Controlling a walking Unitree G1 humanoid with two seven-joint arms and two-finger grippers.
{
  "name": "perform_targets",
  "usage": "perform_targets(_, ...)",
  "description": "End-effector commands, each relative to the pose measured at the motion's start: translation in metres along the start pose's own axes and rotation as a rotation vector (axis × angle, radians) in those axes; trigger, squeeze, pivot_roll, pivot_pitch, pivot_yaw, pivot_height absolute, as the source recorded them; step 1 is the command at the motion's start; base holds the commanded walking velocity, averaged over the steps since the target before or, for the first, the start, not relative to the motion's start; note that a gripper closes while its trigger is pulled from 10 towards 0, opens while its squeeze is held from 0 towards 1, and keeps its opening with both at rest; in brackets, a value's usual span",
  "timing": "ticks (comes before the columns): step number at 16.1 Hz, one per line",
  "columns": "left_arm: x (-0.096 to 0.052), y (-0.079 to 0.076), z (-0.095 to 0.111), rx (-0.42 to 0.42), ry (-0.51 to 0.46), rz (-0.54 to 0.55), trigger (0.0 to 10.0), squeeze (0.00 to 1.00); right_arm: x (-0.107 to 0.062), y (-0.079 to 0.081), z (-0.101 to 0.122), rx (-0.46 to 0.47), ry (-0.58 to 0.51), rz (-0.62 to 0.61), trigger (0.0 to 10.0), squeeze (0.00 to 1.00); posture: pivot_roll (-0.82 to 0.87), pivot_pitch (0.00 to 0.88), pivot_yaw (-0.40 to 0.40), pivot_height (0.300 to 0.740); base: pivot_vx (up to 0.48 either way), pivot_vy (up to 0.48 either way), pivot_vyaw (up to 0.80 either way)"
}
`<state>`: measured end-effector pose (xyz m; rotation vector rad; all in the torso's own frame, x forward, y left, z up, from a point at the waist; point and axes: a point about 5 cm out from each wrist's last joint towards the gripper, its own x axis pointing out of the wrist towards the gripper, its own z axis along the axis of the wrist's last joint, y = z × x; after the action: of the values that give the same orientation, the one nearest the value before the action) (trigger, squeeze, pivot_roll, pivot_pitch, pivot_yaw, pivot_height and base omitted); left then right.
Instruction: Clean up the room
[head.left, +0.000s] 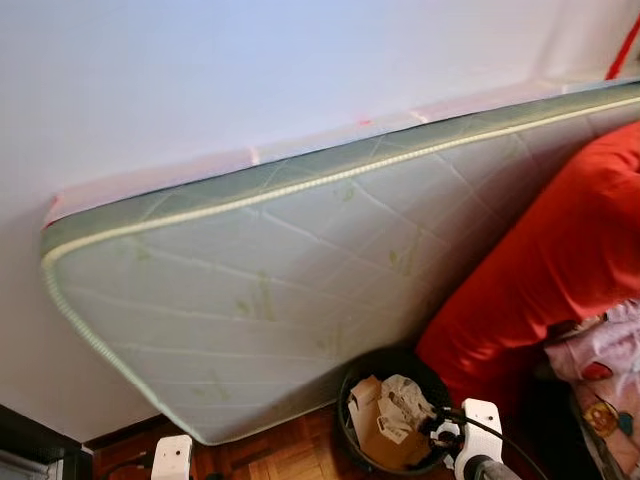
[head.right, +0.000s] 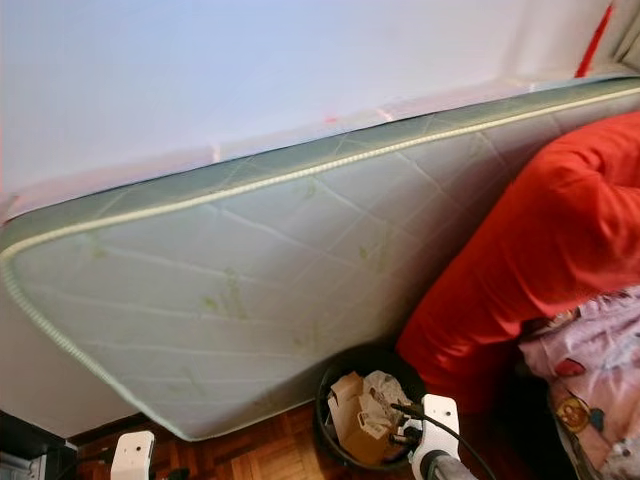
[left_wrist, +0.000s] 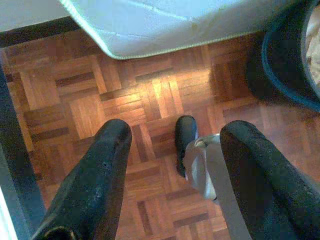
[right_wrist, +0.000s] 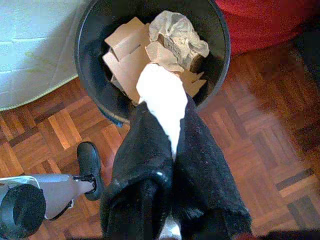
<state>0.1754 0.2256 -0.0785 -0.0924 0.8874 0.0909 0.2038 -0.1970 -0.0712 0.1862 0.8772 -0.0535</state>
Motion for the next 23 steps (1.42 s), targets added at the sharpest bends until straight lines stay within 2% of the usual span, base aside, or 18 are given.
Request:
perform_targets(1,-0.002,0.003,-0.006,0.013,0.022,0.006,10.0,0.0,0.0,0.0,-0.001,-0.006,0.009,0.003,10.0,0.0,0.12,0.051,0.015,0.74,0.322,0.0,0.44)
perform_targets(5,-0.002,0.003,-0.006,0.023,0.016,0.009,10.0,0.0,0.0,0.001,-0.001,-0.009,0.014,0.015,10.0,0.0,0.12,0.052,0.015,0.74,0.316,0.0,0.0)
perform_targets(8,0.001,0.003,0.008,0.004,-0.037,0.009,10.0,0.0,0.0,0.002,0.001,-0.028,-0.002,0.034,10.0,0.0,0.12,0.06,0.01,0.74,0.0,0.0,0.0)
perform_targets(11,0.005,-0.005,0.036,-0.024,-0.15,-0.037,10.0,0.0,-0.001,0.002,0.004,-0.04,-0.042,0.074,10.0,0.0,0.11,0.069,0.006,0.74,0.0,0.0,0.0)
perform_targets(14,0.008,-0.016,0.079,-0.027,-0.332,-0.076,10.0,0.0,-0.002,0.003,0.007,-0.04,-0.095,0.13,10.0,0.0,0.12,0.093,-0.008,0.74,0.0,0.0,0.0)
perform_targets(15,0.008,-0.018,0.081,-0.026,-0.342,-0.081,10.0,0.0,-0.003,0.003,0.007,-0.041,-0.097,0.132,10.0,0.0,0.12,0.097,-0.01,0.74,0.0,0.0,0.0)
perform_targets(18,0.004,-0.04,0.119,-0.013,-0.526,-0.137,10.0,0.0,-0.005,-0.003,0.006,-0.044,-0.13,0.122,10.0,0.0,0.13,0.115,-0.032,0.74,0.0,0.0,0.0)
perform_targets(21,-0.002,-0.057,0.128,0.001,-0.608,-0.175,10.0,0.0,-0.009,-0.01,0.004,-0.023,-0.178,0.11,10.0,0.0,0.14,0.141,-0.057,0.74,0.0,0.0,0.0)
perform_targets(23,-0.004,-0.06,0.124,0.011,-0.617,-0.18,10.0,0.0,-0.011,-0.013,0.003,-0.019,-0.197,0.105,10.0,0.0,0.13,0.155,-0.062,0.74,0.0,0.0,0.0)
